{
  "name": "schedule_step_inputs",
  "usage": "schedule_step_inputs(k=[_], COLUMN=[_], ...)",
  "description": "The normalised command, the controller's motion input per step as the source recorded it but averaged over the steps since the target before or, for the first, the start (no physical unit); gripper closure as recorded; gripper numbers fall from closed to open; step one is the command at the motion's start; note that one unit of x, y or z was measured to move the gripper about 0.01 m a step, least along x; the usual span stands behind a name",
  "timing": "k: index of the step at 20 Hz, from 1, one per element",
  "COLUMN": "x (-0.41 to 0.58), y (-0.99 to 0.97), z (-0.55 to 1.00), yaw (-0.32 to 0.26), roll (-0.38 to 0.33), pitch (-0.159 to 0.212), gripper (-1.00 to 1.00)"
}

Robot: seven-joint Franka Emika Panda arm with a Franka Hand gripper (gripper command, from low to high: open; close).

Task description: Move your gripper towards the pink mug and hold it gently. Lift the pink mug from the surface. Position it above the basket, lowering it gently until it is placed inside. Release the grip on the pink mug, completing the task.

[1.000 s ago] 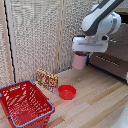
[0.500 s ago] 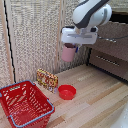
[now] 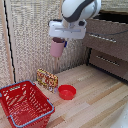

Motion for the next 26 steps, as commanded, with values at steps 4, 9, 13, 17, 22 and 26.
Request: schedule_step_inputs(k=[4,9,13,17,22,26], x=[0.179,0.223,0.176,0.19,0.08,0.004], y=[0.72,0.79,0.86,0.87,0.84,0.8], z=[0.81,0.72,0.5,0.44,0.17,-0.1], yaw=[0.077,0.061,0.035,0.042,0.065,0.062], roll=[0.003,0.001,0.0,0.0,-0.005,-0.045], pitch=[0.162,0.174,0.181,0.178,0.179,0.12], gripper=[1.0,1.0,1.0,1.0,1.0,1.0])
